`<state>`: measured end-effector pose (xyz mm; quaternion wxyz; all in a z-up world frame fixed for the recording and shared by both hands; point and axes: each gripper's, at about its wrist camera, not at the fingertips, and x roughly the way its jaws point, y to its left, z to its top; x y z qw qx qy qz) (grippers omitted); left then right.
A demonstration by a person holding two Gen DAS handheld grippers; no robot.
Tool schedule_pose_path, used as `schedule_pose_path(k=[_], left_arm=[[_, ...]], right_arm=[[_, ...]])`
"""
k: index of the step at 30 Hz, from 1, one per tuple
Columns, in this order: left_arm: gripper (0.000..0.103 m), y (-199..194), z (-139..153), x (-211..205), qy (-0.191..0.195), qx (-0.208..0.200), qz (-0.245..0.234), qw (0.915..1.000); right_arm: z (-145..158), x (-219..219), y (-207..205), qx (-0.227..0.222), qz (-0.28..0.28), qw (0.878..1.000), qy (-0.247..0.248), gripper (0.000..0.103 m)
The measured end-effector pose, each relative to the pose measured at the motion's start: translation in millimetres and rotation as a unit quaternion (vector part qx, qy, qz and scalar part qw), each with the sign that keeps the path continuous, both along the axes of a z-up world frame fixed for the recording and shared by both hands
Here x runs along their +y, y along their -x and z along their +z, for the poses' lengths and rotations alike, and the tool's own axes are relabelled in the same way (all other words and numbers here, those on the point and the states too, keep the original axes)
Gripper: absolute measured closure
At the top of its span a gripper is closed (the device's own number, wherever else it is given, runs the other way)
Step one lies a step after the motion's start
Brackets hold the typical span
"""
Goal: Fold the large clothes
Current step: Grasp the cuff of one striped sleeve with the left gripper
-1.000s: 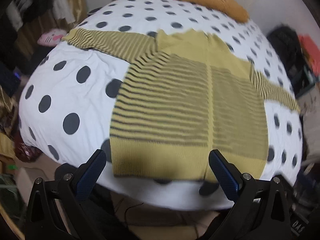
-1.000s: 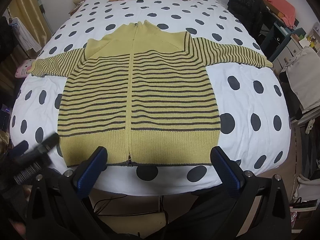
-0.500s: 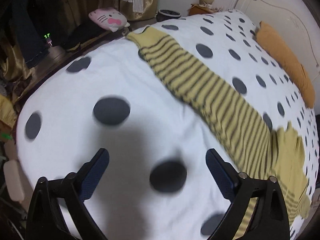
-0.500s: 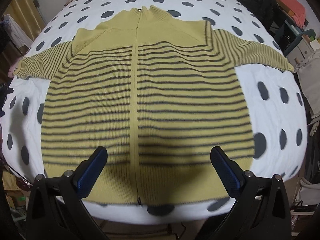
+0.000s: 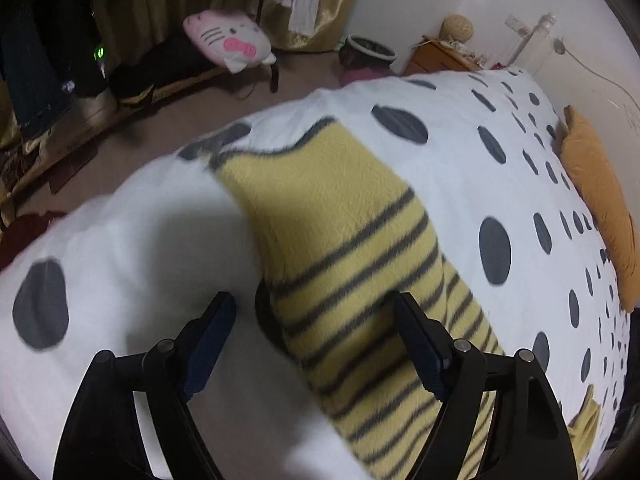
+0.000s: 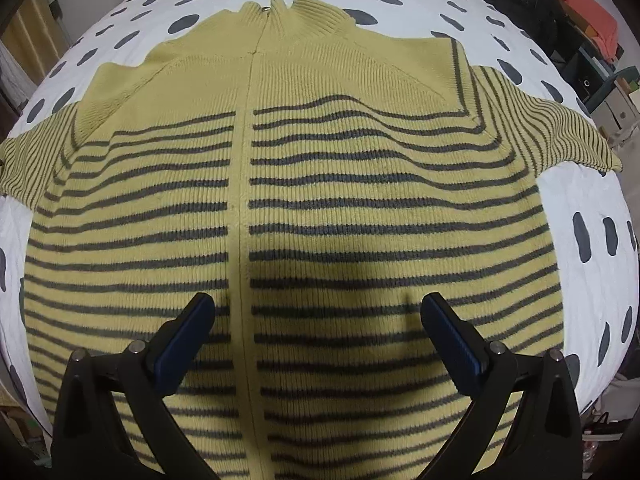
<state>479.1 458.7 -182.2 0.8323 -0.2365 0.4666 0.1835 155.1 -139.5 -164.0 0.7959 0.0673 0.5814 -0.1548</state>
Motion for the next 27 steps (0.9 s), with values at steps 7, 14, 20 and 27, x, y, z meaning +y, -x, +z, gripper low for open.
schedule_pose_path(k=[7, 14, 20, 27], left_arm=[[0.094, -4.1, 13.1, 11.1, 0.009, -0.033, 0.017, 0.9993], [0.094, 34.8, 115.0, -84.2, -0.013, -0.183, -0.082, 0.9796], [0.094, 62.4, 165.3, -272.3, 0.030, -0.235, -0.231, 0.9437], [0.094, 86.7, 96.3, -516.9, 0.101, -0.169, -0.391, 0.8990]], right_arm=[[-12.3, -3.9, -6.0, 0.002, -0.012, 1.000, -0.014, 0.001], [1.4, -22.7, -0.5, -0.032, -0.033, 0.998, -0.037, 0.001], [26.4, -61.0, 24.4, -0.075, -0.086, 0.992, -0.061, 0.001], [53.4, -119.9, 71.9, -0.101, -0.150, 0.981, -0.069, 0.001]])
